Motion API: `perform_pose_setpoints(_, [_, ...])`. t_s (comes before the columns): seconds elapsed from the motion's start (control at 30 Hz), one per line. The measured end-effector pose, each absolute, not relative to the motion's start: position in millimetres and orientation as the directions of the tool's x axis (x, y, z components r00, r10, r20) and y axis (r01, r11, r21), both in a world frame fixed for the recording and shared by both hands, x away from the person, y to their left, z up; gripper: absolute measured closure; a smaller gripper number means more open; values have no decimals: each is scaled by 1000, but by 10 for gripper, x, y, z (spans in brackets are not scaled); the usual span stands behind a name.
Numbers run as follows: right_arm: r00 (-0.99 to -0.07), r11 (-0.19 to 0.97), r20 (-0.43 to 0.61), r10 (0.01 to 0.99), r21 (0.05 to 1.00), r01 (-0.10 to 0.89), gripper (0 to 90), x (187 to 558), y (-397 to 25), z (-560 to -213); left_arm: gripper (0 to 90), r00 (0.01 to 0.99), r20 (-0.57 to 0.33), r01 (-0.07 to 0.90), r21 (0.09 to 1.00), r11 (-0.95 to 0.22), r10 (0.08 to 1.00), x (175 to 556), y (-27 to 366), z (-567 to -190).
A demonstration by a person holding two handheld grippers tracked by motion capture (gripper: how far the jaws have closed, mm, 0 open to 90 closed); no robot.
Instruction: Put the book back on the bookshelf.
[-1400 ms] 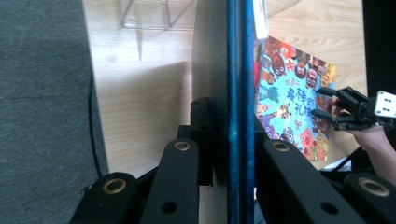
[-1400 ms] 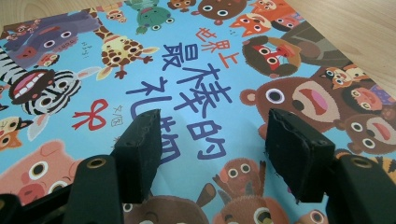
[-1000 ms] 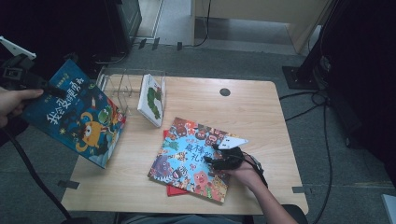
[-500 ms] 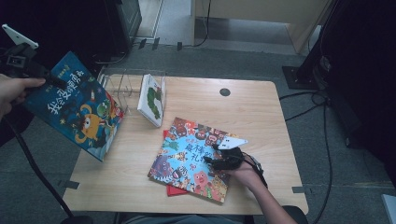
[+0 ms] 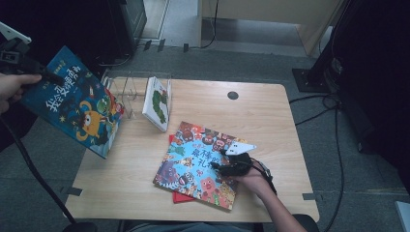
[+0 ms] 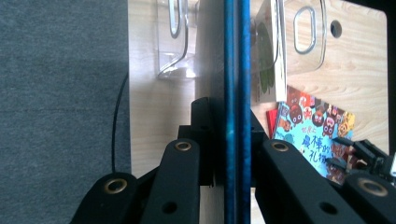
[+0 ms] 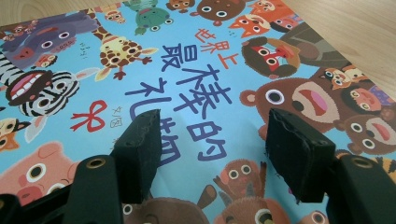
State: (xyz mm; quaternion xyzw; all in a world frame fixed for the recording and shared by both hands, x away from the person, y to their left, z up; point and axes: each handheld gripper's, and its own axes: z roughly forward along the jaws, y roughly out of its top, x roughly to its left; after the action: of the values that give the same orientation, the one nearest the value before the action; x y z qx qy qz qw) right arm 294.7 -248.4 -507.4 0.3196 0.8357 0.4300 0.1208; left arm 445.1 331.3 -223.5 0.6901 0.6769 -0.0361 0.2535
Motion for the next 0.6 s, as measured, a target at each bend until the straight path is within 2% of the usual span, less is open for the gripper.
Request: perform_pose_setpoints(0.6, [-768, 438, 68, 637, 787, 433, 367, 2978, -2472, -5058, 829, 46, -415, 934, 340, 108, 908, 4870, 3296, -2398])
